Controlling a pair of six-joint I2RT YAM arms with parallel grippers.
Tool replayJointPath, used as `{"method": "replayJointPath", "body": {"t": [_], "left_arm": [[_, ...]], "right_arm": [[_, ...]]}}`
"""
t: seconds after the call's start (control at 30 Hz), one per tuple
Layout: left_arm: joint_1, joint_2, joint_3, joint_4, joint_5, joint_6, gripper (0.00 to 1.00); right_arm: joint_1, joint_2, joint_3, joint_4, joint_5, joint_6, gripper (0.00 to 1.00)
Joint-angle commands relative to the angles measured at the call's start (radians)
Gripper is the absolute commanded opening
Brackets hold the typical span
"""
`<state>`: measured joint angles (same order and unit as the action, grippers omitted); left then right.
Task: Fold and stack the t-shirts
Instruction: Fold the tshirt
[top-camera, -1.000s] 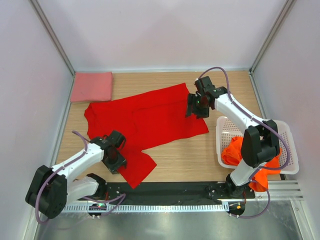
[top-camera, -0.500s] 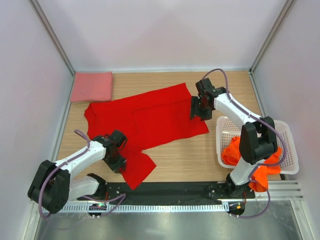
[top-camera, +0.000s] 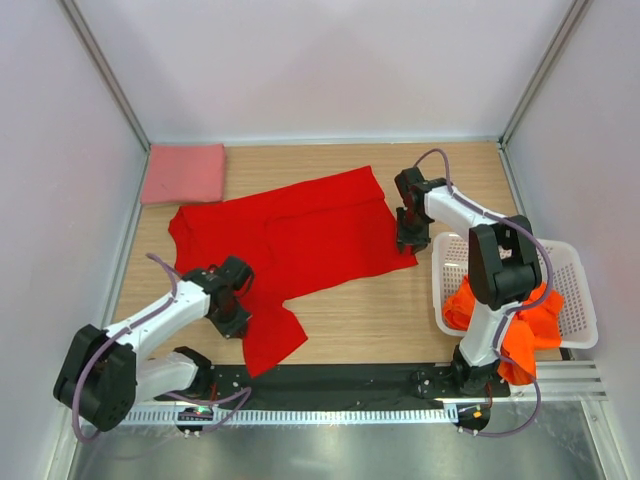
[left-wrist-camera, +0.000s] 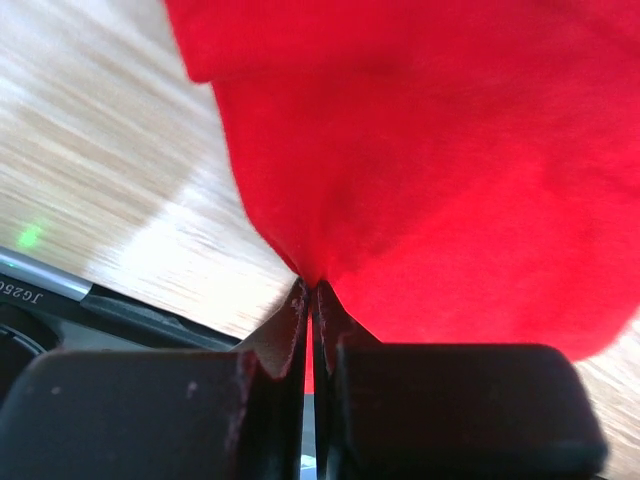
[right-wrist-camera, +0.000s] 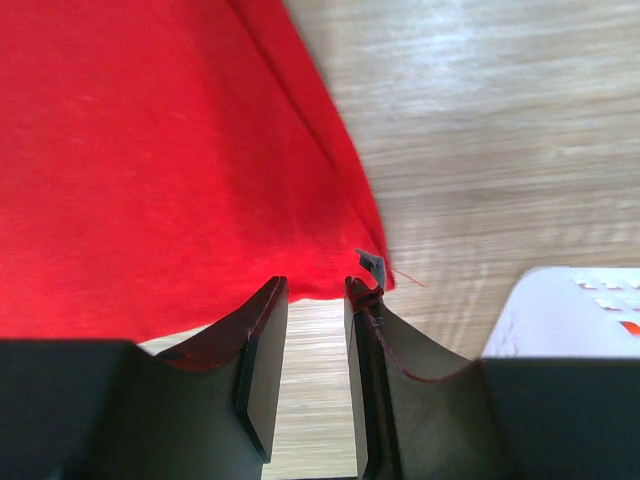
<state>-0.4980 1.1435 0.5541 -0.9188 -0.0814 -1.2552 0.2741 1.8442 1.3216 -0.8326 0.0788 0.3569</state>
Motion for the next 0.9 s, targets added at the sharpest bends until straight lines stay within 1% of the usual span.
{"method": "replayJointPath", "body": {"t": [0.0, 0.13, 0.37, 0.57, 0.87], "left_arm": [[-0.004, -0.019, 0.065, -0.021, -0.069, 0.031, 0.0], [-0.002, -0.01, 0.081, -0.02, -0.075, 0.045, 0.0], [-0.002, 0.019, 0.09, 0.003, -0.063, 0.062, 0.0], [-0.002, 0.038, 0.112, 0.003, -0.06, 0.076, 0.0], [0.013, 0.025, 0.141, -0.017, -0.069, 0.096, 0.0]], "right_arm": [[0.005, -0.007, -0.013, -0.026, 0.087, -0.025, 0.36], [0.005, -0.023, -0.025, -0.042, 0.143, -0.039, 0.36], [0.005, 0.0, -0.032, -0.037, 0.164, -0.044, 0.36], [0.005, 0.053, -0.01, -0.036, 0.141, -0.039, 0.37], [0.005, 0.07, -0.035, -0.028, 0.104, -0.033, 0.37]]}}
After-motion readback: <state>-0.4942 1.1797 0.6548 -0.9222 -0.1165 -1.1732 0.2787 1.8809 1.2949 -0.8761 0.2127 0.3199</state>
